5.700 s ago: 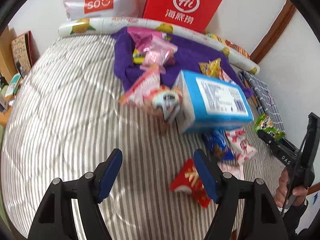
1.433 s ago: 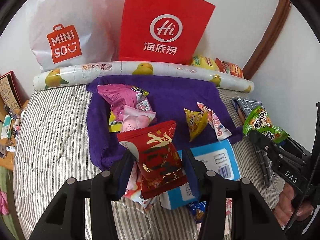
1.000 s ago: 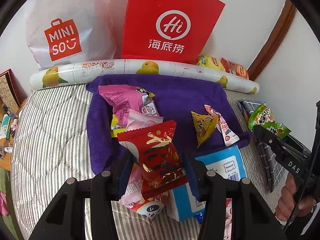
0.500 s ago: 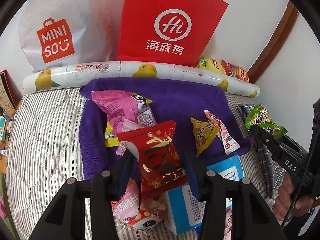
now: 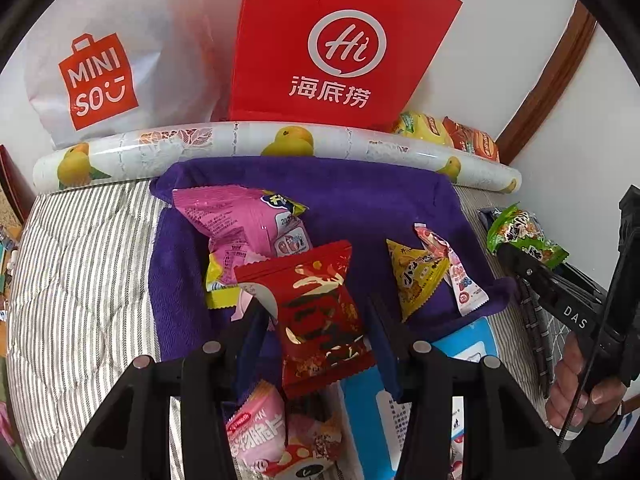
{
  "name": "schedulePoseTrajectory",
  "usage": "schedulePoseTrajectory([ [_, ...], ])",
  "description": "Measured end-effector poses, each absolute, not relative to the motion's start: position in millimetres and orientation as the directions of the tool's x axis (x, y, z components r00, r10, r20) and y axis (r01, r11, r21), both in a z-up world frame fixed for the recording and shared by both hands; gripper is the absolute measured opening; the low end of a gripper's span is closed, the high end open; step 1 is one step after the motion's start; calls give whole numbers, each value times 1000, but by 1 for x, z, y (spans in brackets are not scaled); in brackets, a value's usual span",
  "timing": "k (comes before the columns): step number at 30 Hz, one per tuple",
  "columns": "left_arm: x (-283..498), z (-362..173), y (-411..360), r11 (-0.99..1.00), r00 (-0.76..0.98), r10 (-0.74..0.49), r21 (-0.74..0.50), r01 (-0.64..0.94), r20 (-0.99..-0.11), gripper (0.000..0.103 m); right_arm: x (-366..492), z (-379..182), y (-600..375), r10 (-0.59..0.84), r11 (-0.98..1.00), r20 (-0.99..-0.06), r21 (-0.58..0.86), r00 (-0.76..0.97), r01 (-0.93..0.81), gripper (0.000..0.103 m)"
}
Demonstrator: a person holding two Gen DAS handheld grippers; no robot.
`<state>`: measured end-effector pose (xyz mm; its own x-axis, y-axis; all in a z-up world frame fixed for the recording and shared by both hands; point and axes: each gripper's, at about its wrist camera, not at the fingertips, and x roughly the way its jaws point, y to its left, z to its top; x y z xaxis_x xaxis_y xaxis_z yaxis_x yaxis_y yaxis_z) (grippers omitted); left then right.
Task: Organize snacks
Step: 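Carry the red bag with the left tool while the right tool carries the green bag toward the towel, then open the right tool onto the towel while the left tool releases the red bag there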
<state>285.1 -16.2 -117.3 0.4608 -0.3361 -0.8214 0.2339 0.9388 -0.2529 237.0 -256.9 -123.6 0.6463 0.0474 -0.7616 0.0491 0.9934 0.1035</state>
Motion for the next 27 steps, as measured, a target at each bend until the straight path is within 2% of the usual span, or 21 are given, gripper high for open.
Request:
schedulePoseTrajectory([
  [10, 298, -127, -21, 922, 418, -382, -307, 238, -824, 48, 264, -139, -246, 64, 995, -769, 101, 636, 22, 50],
  [23, 310, -148, -31, 930, 403, -362, -298, 215, -841, 48, 280, -160, -245, 75, 994, -803, 106, 591, 19, 50],
  [25, 312, -149, -31, 931, 404, -360, -296, 213, -841, 48, 281, -161, -245, 75, 994, -807, 105, 586, 16, 51],
  [27, 313, -150, -30, 932, 404, -359, -299, 206, -841, 48, 280, -160, -246, 78, 994, -805, 107, 588, 15, 57],
])
